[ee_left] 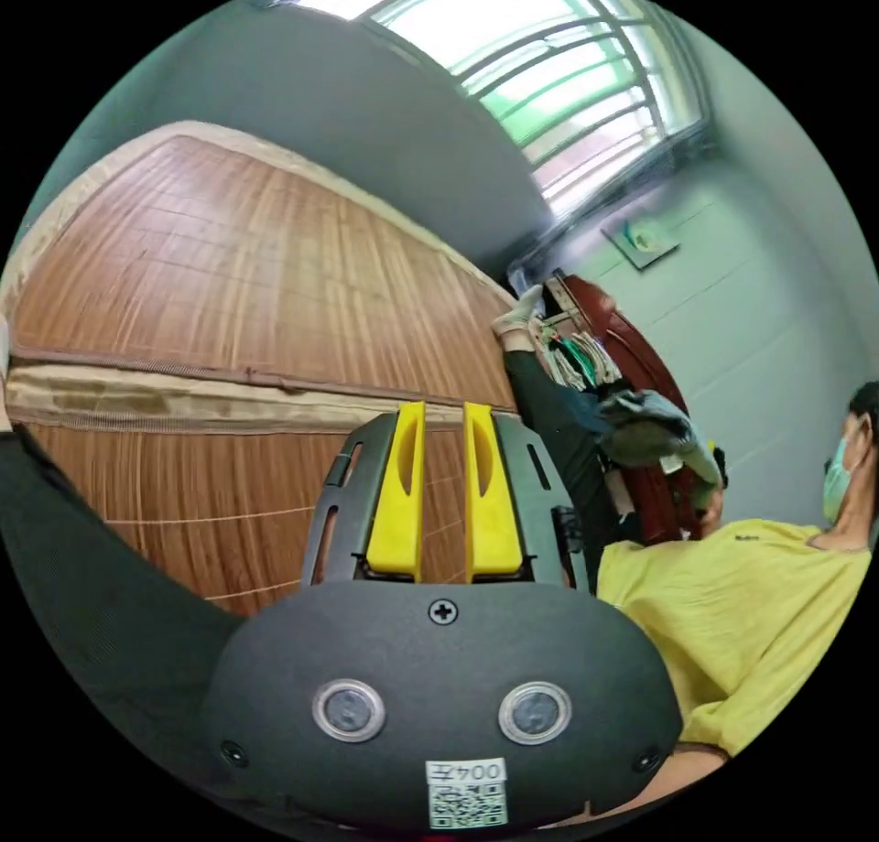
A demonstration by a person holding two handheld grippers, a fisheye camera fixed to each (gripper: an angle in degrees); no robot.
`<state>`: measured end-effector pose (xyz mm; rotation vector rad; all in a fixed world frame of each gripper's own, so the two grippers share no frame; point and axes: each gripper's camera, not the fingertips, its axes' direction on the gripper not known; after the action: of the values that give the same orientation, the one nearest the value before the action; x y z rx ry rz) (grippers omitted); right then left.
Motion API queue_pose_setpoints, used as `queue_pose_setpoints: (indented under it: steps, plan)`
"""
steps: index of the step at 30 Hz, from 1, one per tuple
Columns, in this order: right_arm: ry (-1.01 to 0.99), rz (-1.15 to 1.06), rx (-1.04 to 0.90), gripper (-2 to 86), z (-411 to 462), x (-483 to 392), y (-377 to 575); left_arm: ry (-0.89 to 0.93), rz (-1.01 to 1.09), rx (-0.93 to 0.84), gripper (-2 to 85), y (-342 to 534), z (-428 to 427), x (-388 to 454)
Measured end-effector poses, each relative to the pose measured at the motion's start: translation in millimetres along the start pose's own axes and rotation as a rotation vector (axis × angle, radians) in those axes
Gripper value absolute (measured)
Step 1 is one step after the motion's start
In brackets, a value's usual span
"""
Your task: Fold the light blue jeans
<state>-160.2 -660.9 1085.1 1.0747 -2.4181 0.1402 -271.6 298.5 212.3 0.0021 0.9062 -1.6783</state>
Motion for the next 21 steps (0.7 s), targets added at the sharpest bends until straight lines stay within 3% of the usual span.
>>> queue_pose_setpoints:
  steps: [2,8,11,16,18,21]
  plan:
    - [0.095,0.015,0.06,6.8,-64.9,-24.7,13.9,0.076,-0.037,0.03,6.9,-0.7,7.2,-3.0]
    - [0.549,0.074,0.019,6.9,-188.9,-72.3,6.6,0.087,-0.044,0.071,7.0,1.8,12.2,14.0]
    - [0.685,0.109,0.037,6.9,-257.3,-79.6,-4.5,0.109,-0.073,0.111,6.9,1.7,6.8,16.7]
    - [0.778,0.114,0.239,7.1,-380.1,-106.0,18.2,0.112,-0.1,0.135,6.8,-2.3,5.9,22.8]
    - [0.767,0.207,0.296,7.3,-421.0,-98.8,44.0,0.1,-0.103,0.128,6.8,-5.4,8.9,26.2]
    - [0.723,0.519,0.339,7.8,-468.6,-29.4,114.4,0.075,-0.107,0.11,6.8,-10.5,15.2,31.0]
